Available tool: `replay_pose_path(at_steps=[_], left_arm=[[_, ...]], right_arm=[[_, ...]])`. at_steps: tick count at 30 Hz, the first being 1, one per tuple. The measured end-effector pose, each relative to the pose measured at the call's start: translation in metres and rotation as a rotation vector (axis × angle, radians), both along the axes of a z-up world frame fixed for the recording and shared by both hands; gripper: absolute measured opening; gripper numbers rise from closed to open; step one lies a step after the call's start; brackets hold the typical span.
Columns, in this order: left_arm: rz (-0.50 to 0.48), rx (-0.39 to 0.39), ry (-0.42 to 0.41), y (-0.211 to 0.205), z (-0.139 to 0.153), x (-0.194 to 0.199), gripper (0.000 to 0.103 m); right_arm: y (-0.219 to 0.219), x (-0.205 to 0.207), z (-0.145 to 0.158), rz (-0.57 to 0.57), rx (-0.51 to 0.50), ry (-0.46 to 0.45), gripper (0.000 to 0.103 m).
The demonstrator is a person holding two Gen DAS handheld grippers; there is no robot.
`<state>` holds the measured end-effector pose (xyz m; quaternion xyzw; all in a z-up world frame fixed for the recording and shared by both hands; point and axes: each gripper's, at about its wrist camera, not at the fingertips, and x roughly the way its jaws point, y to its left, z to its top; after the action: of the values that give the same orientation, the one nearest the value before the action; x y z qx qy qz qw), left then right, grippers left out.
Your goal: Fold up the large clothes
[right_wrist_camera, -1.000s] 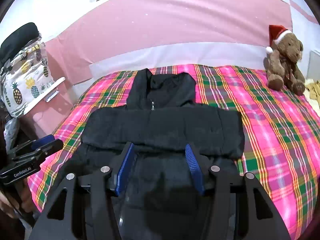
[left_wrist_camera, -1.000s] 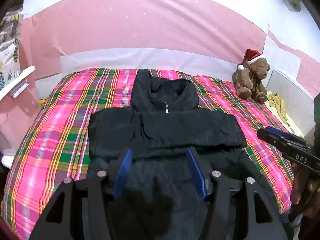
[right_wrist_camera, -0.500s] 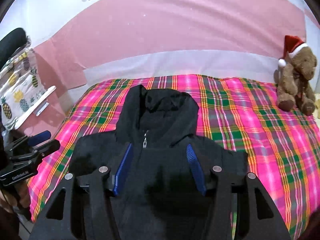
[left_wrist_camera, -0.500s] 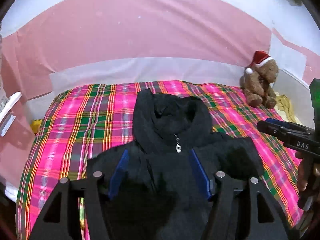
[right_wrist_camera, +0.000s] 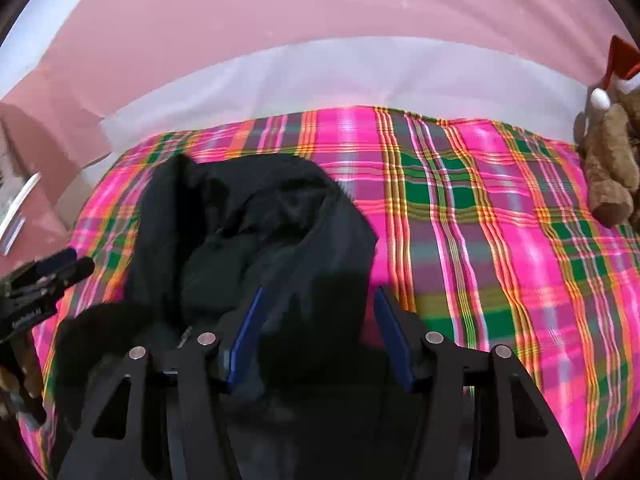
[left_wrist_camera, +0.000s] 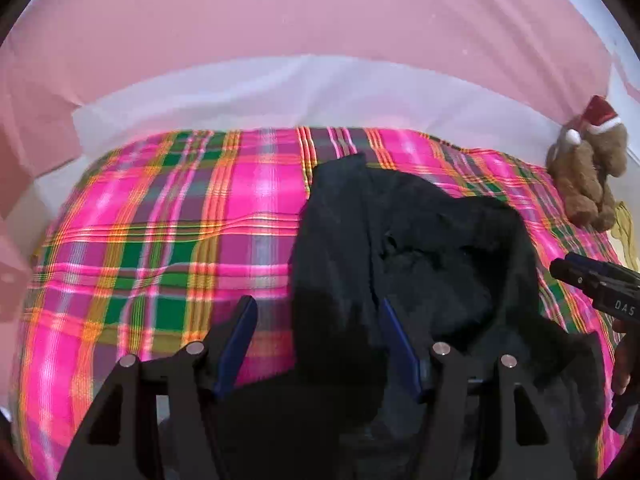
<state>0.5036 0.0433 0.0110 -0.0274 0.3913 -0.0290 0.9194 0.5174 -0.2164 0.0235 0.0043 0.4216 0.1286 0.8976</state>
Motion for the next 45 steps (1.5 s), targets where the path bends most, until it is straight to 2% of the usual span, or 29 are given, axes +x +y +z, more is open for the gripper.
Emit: replay_pose_path(at_steps=[5, 7, 8, 9, 10, 11, 17, 21, 24, 27, 31, 33, 40, 45], left_arm=[[0.023, -0.036, 0.053, -0.004, -0.033, 0.049, 0.065], [0.011, -0.052, 0.064, -0.008, -0.042, 0.056, 0.044], [0.004, -0.059, 0.077, -0.011, -0.045, 0.057, 0.023], [-0.007, -0.067, 0.083, -0.013, -0.047, 0.057, 0.014], [-0.013, -0.053, 0.068, -0.016, -0.045, 0.054, 0.012], [-0.025, -0.045, 0.036, -0.019, -0.040, 0.047, 0.010], [-0.040, -0.119, -0.088, -0.015, 0.005, -0.006, 0.009], [-0.059, -0.154, -0.167, -0.010, 0.037, -0.060, 0.009], [-0.074, -0.180, -0.209, -0.004, 0.051, -0.104, 0.009], [-0.078, -0.197, -0.225, 0.001, 0.050, -0.148, 0.009], [-0.058, -0.213, -0.203, 0.010, 0.029, -0.186, 0.009], [-0.038, -0.243, -0.171, 0.017, 0.015, -0.199, 0.009], [0.034, -0.252, -0.085, 0.034, -0.019, -0.244, 0.009], [0.063, -0.229, -0.061, 0.049, -0.028, -0.279, 0.010]], right_arm=[[0.000, 0.058, -0.029, -0.026, -0.006, 0.041, 0.056], [0.003, 0.073, -0.040, -0.015, -0.014, 0.061, 0.056], [0.007, 0.077, -0.042, -0.007, -0.024, 0.066, 0.056], [0.009, 0.079, -0.043, -0.002, -0.032, 0.063, 0.035], [0.010, 0.079, -0.042, 0.006, -0.028, 0.062, 0.012], [0.010, 0.075, -0.039, 0.007, -0.020, 0.056, 0.009], [-0.008, 0.025, 0.008, 0.027, 0.059, -0.073, 0.008], [-0.021, -0.036, 0.042, 0.052, 0.116, -0.152, 0.008], [-0.029, -0.083, 0.054, 0.062, 0.148, -0.191, 0.008], [-0.034, -0.125, 0.050, 0.071, 0.156, -0.200, 0.008], [-0.037, -0.165, 0.034, 0.074, 0.168, -0.169, 0.008], [-0.040, -0.181, 0.022, 0.071, 0.188, -0.133, 0.008], [-0.044, -0.209, -0.028, 0.062, 0.181, 0.009, 0.009], [-0.055, -0.230, -0.036, 0.043, 0.220, 0.062, 0.020]])
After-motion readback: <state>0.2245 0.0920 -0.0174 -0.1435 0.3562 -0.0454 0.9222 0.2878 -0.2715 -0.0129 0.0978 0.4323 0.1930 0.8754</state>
